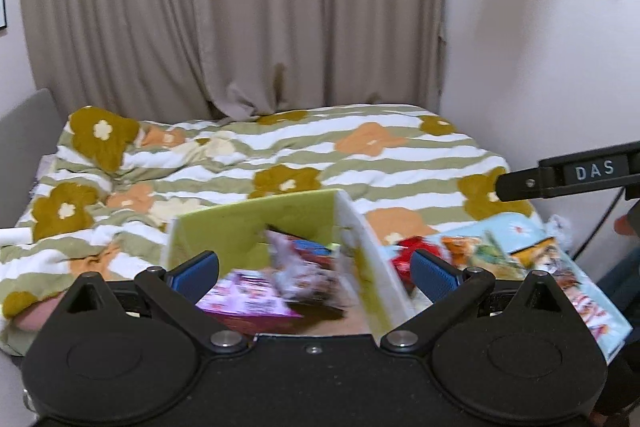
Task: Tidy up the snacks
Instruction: 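Move both grippers back to the pile and reach for more bags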
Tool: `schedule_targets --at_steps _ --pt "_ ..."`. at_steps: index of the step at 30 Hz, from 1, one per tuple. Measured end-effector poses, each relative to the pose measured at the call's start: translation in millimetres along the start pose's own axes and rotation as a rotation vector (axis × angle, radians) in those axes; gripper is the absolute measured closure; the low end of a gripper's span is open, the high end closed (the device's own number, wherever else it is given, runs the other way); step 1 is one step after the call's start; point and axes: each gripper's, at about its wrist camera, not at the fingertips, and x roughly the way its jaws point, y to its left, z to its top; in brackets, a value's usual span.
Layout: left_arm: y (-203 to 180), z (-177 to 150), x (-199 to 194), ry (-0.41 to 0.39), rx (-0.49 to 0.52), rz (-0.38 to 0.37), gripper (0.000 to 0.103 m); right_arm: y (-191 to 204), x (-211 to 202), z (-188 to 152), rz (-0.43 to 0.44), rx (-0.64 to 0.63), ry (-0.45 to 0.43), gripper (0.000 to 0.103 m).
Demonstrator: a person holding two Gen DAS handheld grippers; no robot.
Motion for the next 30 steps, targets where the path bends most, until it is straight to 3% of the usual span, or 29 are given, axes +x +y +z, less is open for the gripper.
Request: schedule_targets --at_steps 14,22,30 --pt "-147 -38 15 0.098 0.050 -0.045 0.000 -156 -40 -55 -0.067 -0.010 0.064 0.000" --pt "-196 -80 49 0.180 0.186 -0.035 0.000 -215 -10 -88 -0.057 -0.008 0.176 0.000" --pt "-214 -110 95 0.278 0.367 -0.090 0.007 -235 33 -118 -0.065 0.034 0.262 0.000"
